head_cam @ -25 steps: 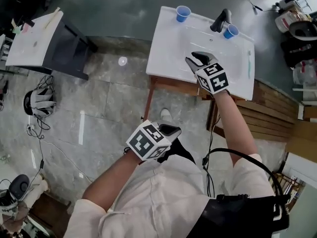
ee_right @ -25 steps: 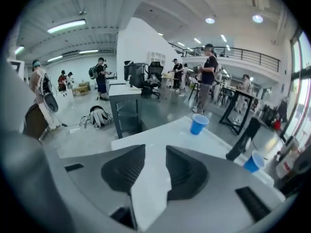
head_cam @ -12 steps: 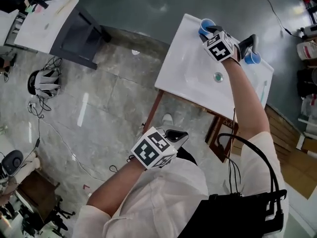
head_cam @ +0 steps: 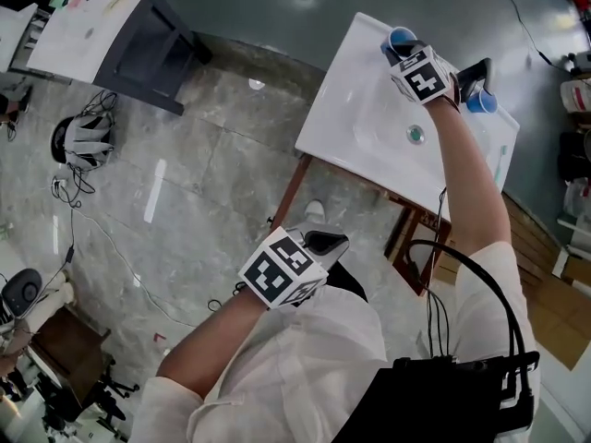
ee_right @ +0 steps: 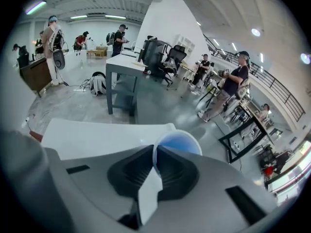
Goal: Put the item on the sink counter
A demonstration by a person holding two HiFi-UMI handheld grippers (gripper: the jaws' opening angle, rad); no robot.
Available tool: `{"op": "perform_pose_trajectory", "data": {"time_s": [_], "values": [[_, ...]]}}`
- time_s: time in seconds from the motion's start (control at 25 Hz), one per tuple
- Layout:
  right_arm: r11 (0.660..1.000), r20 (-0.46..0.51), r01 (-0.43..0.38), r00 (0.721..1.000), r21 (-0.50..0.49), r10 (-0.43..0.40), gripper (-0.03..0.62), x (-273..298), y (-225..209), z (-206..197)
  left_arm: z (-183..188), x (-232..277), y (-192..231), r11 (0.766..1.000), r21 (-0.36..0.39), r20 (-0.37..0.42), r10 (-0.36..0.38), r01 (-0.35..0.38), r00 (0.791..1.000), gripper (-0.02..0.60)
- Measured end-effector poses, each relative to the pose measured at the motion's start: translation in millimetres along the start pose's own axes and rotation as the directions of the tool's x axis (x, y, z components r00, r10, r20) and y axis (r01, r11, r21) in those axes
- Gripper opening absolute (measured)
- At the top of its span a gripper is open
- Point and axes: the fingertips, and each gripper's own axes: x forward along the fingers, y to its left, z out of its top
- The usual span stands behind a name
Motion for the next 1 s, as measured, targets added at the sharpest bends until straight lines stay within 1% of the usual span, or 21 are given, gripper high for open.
{"op": "perform_pose_trajectory", "data": {"time_s": [0.08, 0.24, 0.4, 0.48, 0.6, 0.76, 0.92, 1.0], "values": [[1.0, 0.025, -0.018, 1.0, 0.008, 0.018, 0.018, -18.1, 17.1, 6.4, -5.5, -4.8, -6.8, 1.0, 0.021, -0.005, -0.01, 0.01, 1.0, 0.005], [0.999, 0.04, -0.046, 0.998, 0.028, 0.045, 0.018, -59.7, 58.6, 10.7, -19.3, -20.0, -20.7, 0.997, 0.067, -0.017, -0.031, 0.032, 0.999, 0.006], [0.997, 0.049, -0.072, 0.996, 0.038, 0.07, 0.018, -111.7, 120.0, -4.5, -49.1, -25.2, -41.6, 0.991, 0.118, -0.055, -0.064, 0.07, 0.996, 0.005], [0.995, 0.06, -0.083, 0.995, 0.048, 0.08, 0.018, -134.4, 155.5, -14.4, -69.1, -25.3, -50.8, 0.987, 0.139, -0.07, -0.066, 0.075, 0.995, 0.006], [0.993, 0.064, -0.094, 0.994, 0.078, 0.089, 0.017, -164.9, 210.4, -32.6, -99.2, -28.7, -67.0, 0.982, 0.158, -0.096, -0.091, 0.106, 0.991, 0.005], [0.984, 0.061, -0.11, 0.993, 0.137, 0.103, 0.017, -193.9, 279.6, -57.5, -127.9, -36.9, -78.4, 0.974, 0.181, -0.13, -0.117, 0.139, 0.985, 0.006], [0.969, 0.037, -0.137, 0.991, 0.204, 0.132, 0.017, -196.5, 350.6, -94.2, -156.5, -36.5, -82.7, 0.97, 0.195, -0.172, -0.115, 0.149, 0.978, 0.006], [0.962, 0.019, -0.143, 0.99, 0.233, 0.142, 0.017, -183.1, 373.8, -119.9, -166.9, -30.2, -83.0, 0.969, 0.191, -0.193, -0.117, 0.155, 0.974, 0.006]]}}
